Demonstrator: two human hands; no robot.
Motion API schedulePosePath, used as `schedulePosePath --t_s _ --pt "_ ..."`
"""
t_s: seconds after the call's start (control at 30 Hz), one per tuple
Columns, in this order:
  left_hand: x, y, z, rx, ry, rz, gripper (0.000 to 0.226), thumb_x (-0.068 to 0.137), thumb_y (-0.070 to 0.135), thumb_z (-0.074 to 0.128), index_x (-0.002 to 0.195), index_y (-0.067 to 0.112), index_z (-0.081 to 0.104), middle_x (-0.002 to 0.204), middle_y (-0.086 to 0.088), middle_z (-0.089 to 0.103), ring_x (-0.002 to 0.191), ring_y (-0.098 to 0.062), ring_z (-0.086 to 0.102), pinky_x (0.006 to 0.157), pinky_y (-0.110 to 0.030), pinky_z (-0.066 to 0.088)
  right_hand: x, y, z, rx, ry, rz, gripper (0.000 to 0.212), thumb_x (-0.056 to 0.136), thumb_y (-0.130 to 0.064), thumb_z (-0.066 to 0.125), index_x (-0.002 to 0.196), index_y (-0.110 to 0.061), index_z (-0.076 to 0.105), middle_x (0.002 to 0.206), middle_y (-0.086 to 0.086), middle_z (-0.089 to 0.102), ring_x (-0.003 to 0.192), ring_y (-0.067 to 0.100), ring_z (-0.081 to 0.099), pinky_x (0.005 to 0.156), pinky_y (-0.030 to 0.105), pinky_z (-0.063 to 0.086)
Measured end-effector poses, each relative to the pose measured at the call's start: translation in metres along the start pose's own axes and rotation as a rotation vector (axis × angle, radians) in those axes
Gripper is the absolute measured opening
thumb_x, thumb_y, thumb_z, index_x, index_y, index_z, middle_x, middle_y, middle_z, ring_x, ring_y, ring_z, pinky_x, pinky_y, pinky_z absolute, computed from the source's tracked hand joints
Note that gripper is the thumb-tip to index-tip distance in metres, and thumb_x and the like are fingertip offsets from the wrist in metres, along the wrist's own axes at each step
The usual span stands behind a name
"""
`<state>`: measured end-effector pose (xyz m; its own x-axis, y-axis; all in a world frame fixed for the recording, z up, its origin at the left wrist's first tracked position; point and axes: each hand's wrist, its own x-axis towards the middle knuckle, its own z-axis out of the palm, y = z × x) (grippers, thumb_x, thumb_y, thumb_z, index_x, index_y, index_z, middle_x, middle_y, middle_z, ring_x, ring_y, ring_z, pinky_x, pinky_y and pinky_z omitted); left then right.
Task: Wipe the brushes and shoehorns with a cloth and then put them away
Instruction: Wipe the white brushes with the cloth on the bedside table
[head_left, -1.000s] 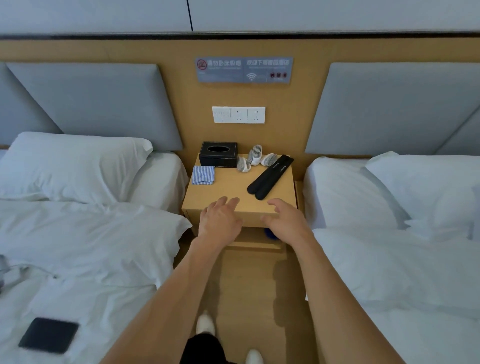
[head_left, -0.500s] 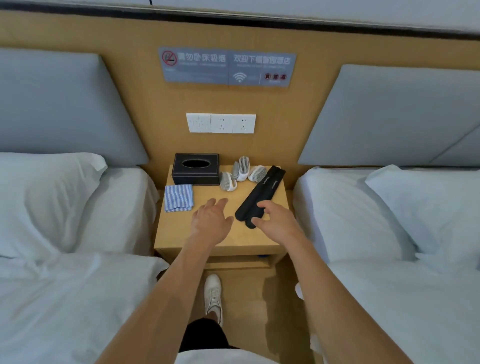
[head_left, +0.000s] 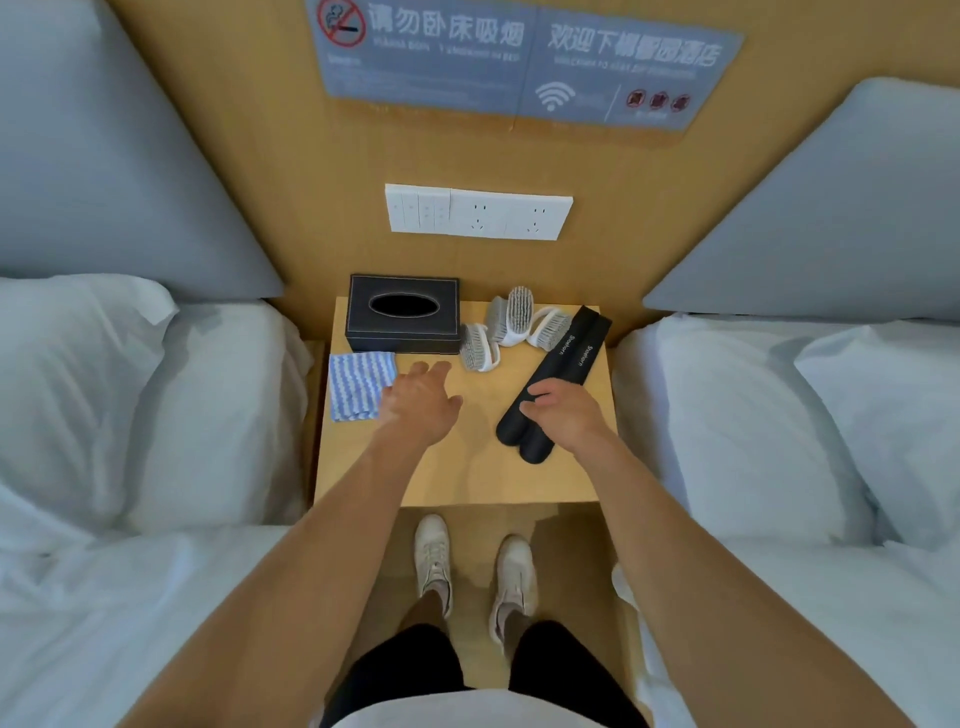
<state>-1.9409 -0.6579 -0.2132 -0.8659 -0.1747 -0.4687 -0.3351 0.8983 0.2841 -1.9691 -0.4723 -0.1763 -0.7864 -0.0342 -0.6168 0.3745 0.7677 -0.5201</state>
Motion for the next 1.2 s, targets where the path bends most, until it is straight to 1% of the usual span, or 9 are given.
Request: schedulePosePath --t_s 0.17,0.3,0.43,0.57,0.7,0.83,1.0,1.1,1.2 --pt "0.020 -0.011 0.018 -0.016 -0.036 -0.047 0.053 0.097 0.042 0.052 0.145 0.024 0.037 0.139 -0.007 0.047 0.123 -0.031 0.051 0.097 -0.044 0.044 0.046 -0.002 0.018 0.484 -0.010 0.243 0.019 0.096 -0.012 0.062 0.113 -0.006 0.067 0.126 0.019 0.066 0.119 0.031 0.062 0.105 0.042 0.050" --pt "0.032 -0.028 0.031 -0.008 -0.057 -0.114 0.054 0.098 0.042 0.051 0.146 0.024 0.036 0.138 -0.009 0.048 0.123 -0.031 0.052 0.097 -0.044 0.045 0.087 -0.003 0.028 0.691 -0.017 0.378 0.021 0.095 0.001 0.059 0.115 0.003 0.066 0.123 0.023 0.067 0.115 0.029 0.066 0.102 0.038 0.053" --pt "0.051 -0.044 0.046 -0.021 -0.063 -0.155 0.054 0.098 0.041 0.052 0.146 0.022 0.037 0.139 -0.008 0.048 0.124 -0.030 0.051 0.100 -0.044 0.045 0.143 0.003 0.043 0.663 -0.002 0.460 0.012 0.092 0.003 0.061 0.101 -0.001 0.069 0.095 0.015 0.064 0.085 0.022 0.062 0.095 0.037 0.057" --pt "0.067 -0.049 0.060 -0.085 -0.039 -0.179 0.053 0.097 0.038 0.054 0.145 0.021 0.039 0.136 -0.008 0.049 0.121 -0.029 0.052 0.099 -0.044 0.045 0.190 0.016 0.058 0.551 0.017 0.430 0.008 0.092 0.000 0.062 0.086 -0.006 0.061 0.081 0.011 0.059 0.066 0.020 0.058 0.083 0.032 0.057" --pt "0.075 -0.054 0.076 -0.168 -0.006 -0.205 0.051 0.097 0.037 0.054 0.144 0.020 0.041 0.136 -0.007 0.050 0.120 -0.028 0.053 0.099 -0.044 0.046 0.227 0.022 0.076 0.423 0.046 0.383 0.020 0.096 -0.011 0.058 0.078 -0.013 0.053 0.092 0.007 0.062 0.087 0.022 0.063 0.081 0.030 0.055" --pt "0.082 -0.064 0.089 -0.207 0.036 -0.212 0.051 0.097 0.036 0.055 0.144 0.020 0.042 0.136 -0.007 0.050 0.119 -0.027 0.054 0.097 -0.042 0.047 0.249 0.022 0.090 0.310 0.173 0.359 0.021 0.094 -0.022 0.065 0.101 -0.003 0.060 0.112 0.015 0.070 0.103 0.027 0.070 0.092 0.037 0.058" --pt "0.090 -0.080 0.099 -0.232 0.062 -0.235 0.050 0.096 0.034 0.057 0.142 0.020 0.044 0.137 -0.007 0.050 0.119 -0.029 0.054 0.095 -0.042 0.045 0.259 0.021 0.098 0.284 0.272 0.387 0.040 0.079 -0.032 0.082 0.105 -0.004 0.068 0.103 0.012 0.074 0.090 0.025 0.074 0.078 0.039 0.062" --pt "0.096 -0.089 0.102 -0.227 0.062 -0.249 0.050 0.096 0.033 0.057 0.142 0.019 0.045 0.140 -0.007 0.049 0.122 -0.030 0.053 0.096 -0.042 0.044 0.263 0.018 0.103 0.338 0.301 0.379 0.021 0.079 -0.021 0.082 0.084 -0.011 0.064 0.101 0.011 0.073 0.088 0.030 0.074 0.077 0.046 0.063" --pt "0.103 -0.097 0.102 -0.199 0.059 -0.267 0.052 0.096 0.031 0.057 0.144 0.018 0.042 0.146 -0.008 0.044 0.126 -0.032 0.049 0.101 -0.045 0.044 0.262 0.015 0.105 0.375 0.274 0.377 0.032 0.079 -0.012 0.082 0.063 -0.019 0.055 0.081 0.004 0.069 0.070 0.027 0.074 0.064 0.043 0.064"
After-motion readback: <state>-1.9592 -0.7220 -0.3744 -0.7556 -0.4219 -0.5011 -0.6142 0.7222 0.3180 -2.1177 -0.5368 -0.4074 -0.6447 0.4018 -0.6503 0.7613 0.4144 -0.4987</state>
